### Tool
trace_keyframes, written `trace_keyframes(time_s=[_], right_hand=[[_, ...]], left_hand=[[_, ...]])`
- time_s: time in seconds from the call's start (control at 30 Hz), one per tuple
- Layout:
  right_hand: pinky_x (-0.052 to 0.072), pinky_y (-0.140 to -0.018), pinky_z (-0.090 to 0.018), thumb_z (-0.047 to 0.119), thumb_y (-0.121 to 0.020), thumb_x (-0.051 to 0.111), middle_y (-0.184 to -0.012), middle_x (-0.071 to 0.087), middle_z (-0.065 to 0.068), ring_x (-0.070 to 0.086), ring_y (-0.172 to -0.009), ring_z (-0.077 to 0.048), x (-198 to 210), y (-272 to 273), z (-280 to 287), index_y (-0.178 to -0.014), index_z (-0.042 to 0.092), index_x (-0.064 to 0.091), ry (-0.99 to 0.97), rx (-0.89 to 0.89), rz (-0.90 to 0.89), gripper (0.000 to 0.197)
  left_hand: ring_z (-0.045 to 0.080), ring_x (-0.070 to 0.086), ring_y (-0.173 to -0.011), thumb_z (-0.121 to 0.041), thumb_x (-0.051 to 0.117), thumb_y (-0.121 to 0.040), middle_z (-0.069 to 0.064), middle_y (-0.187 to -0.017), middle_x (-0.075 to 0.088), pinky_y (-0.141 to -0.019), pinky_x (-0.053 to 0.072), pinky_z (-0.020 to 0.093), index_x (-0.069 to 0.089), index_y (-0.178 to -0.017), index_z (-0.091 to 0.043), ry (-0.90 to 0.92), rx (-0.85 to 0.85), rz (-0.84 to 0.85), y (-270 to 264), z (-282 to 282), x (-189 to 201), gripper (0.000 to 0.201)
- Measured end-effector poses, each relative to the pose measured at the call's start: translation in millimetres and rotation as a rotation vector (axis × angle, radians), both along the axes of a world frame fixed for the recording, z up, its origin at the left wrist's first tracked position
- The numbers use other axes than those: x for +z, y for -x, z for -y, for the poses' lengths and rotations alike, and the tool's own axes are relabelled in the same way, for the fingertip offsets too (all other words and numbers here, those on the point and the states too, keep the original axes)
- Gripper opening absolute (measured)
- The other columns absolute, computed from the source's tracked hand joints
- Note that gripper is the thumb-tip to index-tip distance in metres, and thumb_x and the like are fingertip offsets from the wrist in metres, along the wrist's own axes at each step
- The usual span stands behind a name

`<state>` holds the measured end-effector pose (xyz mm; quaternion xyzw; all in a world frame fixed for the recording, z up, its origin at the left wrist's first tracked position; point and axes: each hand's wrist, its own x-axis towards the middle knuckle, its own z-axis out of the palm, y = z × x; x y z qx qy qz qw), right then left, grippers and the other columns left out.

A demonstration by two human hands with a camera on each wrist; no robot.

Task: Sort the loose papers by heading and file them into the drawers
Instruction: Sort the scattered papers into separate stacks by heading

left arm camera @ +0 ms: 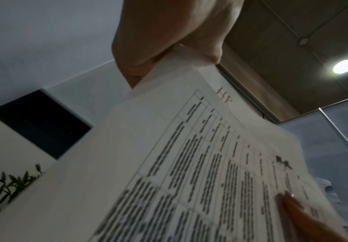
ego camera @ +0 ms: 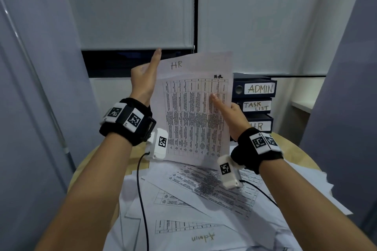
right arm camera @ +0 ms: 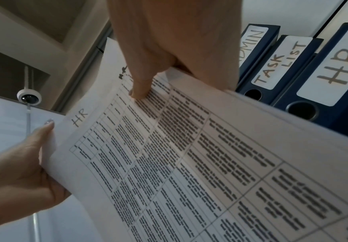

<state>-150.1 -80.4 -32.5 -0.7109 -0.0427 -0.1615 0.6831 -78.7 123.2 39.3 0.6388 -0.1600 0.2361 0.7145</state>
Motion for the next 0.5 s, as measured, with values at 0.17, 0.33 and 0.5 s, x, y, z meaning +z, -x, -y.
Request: trace_keyframes(time_s=[0.17, 0.33, 0.5], right_hand=[[0.036, -0.108, -0.041, 0.048, -0.089, 0.058, -0.094, 0.069, -0.008, 0.063, -0.089, -0.016, 12, 4, 2, -0.101, 0.009, 0.066, -0.057, -0.058, 0.026, 0.042], [0.032, -0.111, -0.039, 0.05, -0.087, 0.061, -0.112, 0.06, 0.005, 0.055, -0.106, -0.011, 23, 6, 0, -0.123, 0.006, 0.054, -0.12, -0.096, 0.04, 0.058], [0.034, -0.112, -0.038, 0.041, -0.091, 0.06, -0.124, 0.056, 0.001, 0.05, -0.123, -0.016, 45, 12, -10, -0.12, 0.013, 0.048, -0.3, -0.113, 0.097, 0.042]], left_hand=[[0.017, 0.062, -0.079, -0.064, 0.068, -0.068, 0.004, -0.086, 0.065, -0.076, 0.048, 0.027, 0.058, -0.09, -0.008, -0.055, -0.156, 0.049, 9, 2, -17, 0.061], [0.015, 0.07, -0.094, -0.039, 0.08, -0.065, 0.001, -0.102, 0.072, -0.081, 0.055, 0.029, 0.062, -0.112, -0.012, -0.122, -0.181, -0.071, 9, 2, -48, 0.058], [0.017, 0.07, -0.094, -0.025, 0.071, -0.082, 0.004, -0.1, 0.072, -0.08, 0.057, 0.027, 0.065, -0.11, -0.007, -0.251, -0.21, -0.164, 6, -22, -66, 0.034]])
